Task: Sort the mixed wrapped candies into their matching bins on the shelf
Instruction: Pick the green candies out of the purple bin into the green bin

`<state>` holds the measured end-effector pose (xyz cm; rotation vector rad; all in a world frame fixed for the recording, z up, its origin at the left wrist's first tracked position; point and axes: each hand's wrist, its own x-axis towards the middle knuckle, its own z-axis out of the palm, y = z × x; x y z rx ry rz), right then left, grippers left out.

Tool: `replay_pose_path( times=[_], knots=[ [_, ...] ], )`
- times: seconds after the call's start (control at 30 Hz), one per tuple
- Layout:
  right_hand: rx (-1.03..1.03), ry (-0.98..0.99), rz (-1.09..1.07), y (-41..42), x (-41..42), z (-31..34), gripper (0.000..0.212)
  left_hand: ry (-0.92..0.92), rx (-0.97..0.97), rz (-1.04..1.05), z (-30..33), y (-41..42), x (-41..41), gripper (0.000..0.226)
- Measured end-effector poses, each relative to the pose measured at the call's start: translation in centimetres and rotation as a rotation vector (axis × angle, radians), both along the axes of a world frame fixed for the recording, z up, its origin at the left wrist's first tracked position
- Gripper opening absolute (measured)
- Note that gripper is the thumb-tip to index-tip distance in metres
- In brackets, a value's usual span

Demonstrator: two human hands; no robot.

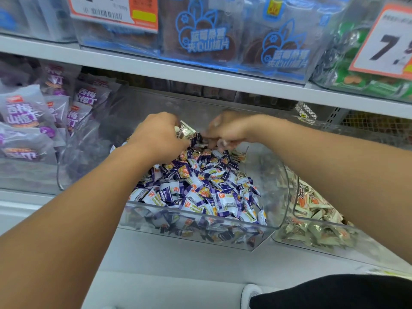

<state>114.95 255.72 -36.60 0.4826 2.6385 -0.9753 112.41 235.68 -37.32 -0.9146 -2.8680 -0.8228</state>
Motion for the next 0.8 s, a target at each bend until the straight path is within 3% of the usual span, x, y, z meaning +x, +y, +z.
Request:
replay_pose_path(
  times=[0.07, 0.1, 0.17, 0.3, 0.4, 0.53, 0.63, 0.73, 0.8],
  knots=[
    [0.644, -0.197, 0.164, 0.5, -0.4, -0.8, 0.024, -0.041, 0.049, 0.023, 0.1, 0.0, 0.1, 0.022],
    [0.823, -0.274, 0.221, 0.5, -0.5, -1.4, 0.02, -0.062, 0.065, 0.022, 0.2, 0.0, 0.2, 0.022],
    [0.95, -0.409, 0.285, 0.2, -0.6, -2.3, 0.007, -0.077, 0.06, -0.009, 0.1, 0.0, 0.2, 0.019],
    [0.987, -0.545, 0.373, -0.1, -0.6, -3.1, 0.037, -0.108, -0.004, -0.087, 0.0, -0.2, 0.0, 0.021],
    [0.944, -0.571, 0.37, 0.1, -0.4, -2.5, 0.029, -0.108, -0.012, -0.11, 0.1, -0.7, 0.1, 0.027],
    [0.721, -0.286, 0.206, 1.4, -0.6, -1.4, 0.008, -0.102, 0.004, -0.088, 0.2, -1.2, -0.1, 0.015],
    [0.564, -0.047, 0.122, 0.9, -1.0, -1.4, 0.021, -0.101, 0.009, -0.082, 0.2, -1.4, -0.2, 0.011],
    [0.605, 0.153, 0.118, -0.1, -1.9, -1.0, 0.025, -0.104, -0.014, -0.082, 0.1, -1.6, -0.2, 0.011],
    [0.589, 0.187, 0.113, -0.7, -2.6, -1.0, 0.024, -0.099, -0.021, -0.085, 0.1, -1.6, -0.1, 0.011]
  ],
)
